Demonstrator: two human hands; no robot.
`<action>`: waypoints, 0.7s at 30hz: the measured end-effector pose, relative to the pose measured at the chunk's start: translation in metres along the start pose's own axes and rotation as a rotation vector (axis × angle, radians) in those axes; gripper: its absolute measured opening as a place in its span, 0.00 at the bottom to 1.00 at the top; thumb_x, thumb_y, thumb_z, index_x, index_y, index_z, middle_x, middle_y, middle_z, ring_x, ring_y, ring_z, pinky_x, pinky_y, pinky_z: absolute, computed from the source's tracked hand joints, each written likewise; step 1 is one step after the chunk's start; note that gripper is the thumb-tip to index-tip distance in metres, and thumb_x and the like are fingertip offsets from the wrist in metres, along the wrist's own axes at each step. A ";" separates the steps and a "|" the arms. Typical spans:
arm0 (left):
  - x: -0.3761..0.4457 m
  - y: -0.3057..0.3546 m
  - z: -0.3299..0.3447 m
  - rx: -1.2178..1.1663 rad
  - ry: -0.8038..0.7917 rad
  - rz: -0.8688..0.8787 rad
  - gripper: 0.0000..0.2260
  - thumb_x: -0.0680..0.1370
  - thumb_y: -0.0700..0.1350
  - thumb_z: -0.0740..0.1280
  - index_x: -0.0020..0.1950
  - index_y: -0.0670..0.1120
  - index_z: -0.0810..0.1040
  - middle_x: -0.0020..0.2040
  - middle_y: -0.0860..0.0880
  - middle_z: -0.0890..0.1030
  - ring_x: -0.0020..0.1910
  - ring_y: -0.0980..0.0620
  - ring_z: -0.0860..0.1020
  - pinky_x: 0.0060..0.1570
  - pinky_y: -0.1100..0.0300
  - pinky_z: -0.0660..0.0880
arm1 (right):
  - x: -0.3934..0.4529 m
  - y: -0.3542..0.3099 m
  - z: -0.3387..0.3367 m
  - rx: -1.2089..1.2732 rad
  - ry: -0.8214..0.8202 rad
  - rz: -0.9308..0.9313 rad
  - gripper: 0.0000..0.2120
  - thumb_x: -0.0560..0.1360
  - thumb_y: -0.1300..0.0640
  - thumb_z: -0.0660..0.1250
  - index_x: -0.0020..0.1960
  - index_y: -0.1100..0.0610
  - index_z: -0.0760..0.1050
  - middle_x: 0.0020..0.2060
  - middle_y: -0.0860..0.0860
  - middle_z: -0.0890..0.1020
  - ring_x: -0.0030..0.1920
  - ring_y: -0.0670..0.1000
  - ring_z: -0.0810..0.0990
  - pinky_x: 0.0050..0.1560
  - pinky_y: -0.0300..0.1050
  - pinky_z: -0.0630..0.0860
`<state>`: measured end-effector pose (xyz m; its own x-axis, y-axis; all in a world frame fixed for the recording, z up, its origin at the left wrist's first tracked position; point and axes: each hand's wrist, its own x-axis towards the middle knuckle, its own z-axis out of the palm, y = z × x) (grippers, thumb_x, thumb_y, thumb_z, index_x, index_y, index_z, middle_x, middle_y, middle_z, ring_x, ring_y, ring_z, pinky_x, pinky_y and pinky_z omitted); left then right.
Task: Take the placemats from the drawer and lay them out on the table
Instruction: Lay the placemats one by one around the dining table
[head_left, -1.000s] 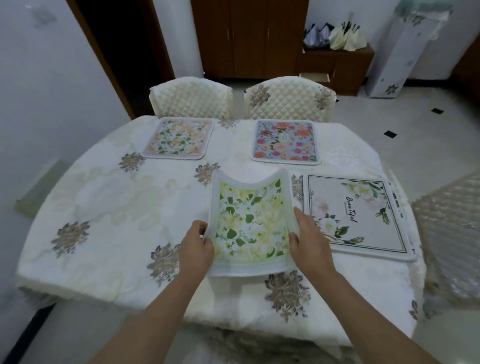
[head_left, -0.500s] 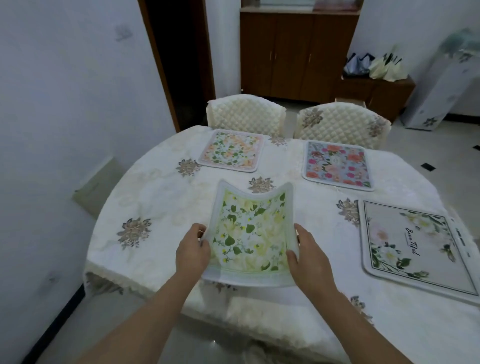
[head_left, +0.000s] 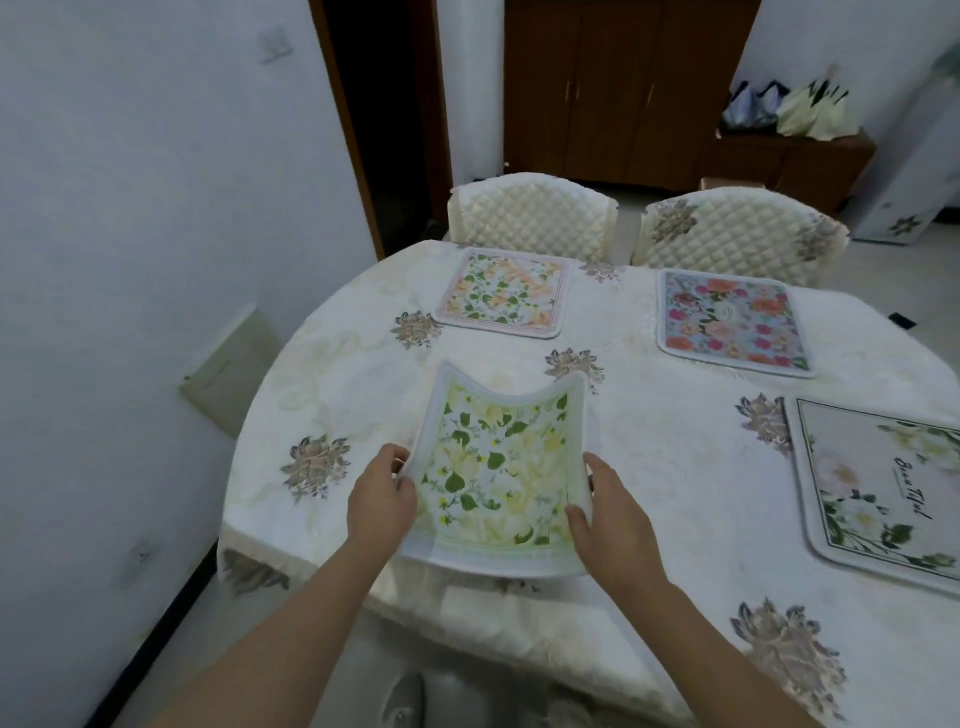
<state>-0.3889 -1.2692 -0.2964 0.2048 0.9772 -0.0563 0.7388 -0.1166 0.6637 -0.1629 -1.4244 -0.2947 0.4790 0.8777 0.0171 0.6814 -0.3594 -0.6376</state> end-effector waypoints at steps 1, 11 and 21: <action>0.011 -0.009 -0.002 -0.008 -0.033 0.006 0.09 0.77 0.36 0.62 0.52 0.49 0.72 0.47 0.54 0.77 0.37 0.57 0.75 0.29 0.61 0.65 | 0.003 -0.006 0.010 -0.004 0.005 0.025 0.29 0.77 0.57 0.65 0.75 0.54 0.58 0.68 0.49 0.71 0.65 0.52 0.73 0.61 0.48 0.74; 0.102 -0.111 -0.030 -0.018 -0.338 0.013 0.09 0.77 0.37 0.65 0.52 0.50 0.71 0.45 0.51 0.79 0.40 0.52 0.78 0.35 0.60 0.69 | 0.005 -0.068 0.112 0.035 0.012 0.466 0.24 0.77 0.58 0.63 0.71 0.50 0.61 0.60 0.50 0.77 0.55 0.53 0.79 0.53 0.45 0.75; 0.109 -0.151 -0.047 0.076 -0.474 0.108 0.13 0.75 0.39 0.67 0.56 0.53 0.72 0.42 0.56 0.77 0.38 0.56 0.74 0.31 0.66 0.65 | -0.012 -0.074 0.138 -0.162 -0.088 0.642 0.32 0.78 0.56 0.62 0.78 0.54 0.53 0.66 0.54 0.70 0.63 0.55 0.73 0.62 0.48 0.71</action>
<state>-0.5085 -1.1370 -0.3683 0.5397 0.7724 -0.3348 0.7381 -0.2429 0.6295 -0.2957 -1.3639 -0.3542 0.7749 0.4937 -0.3946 0.3539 -0.8562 -0.3763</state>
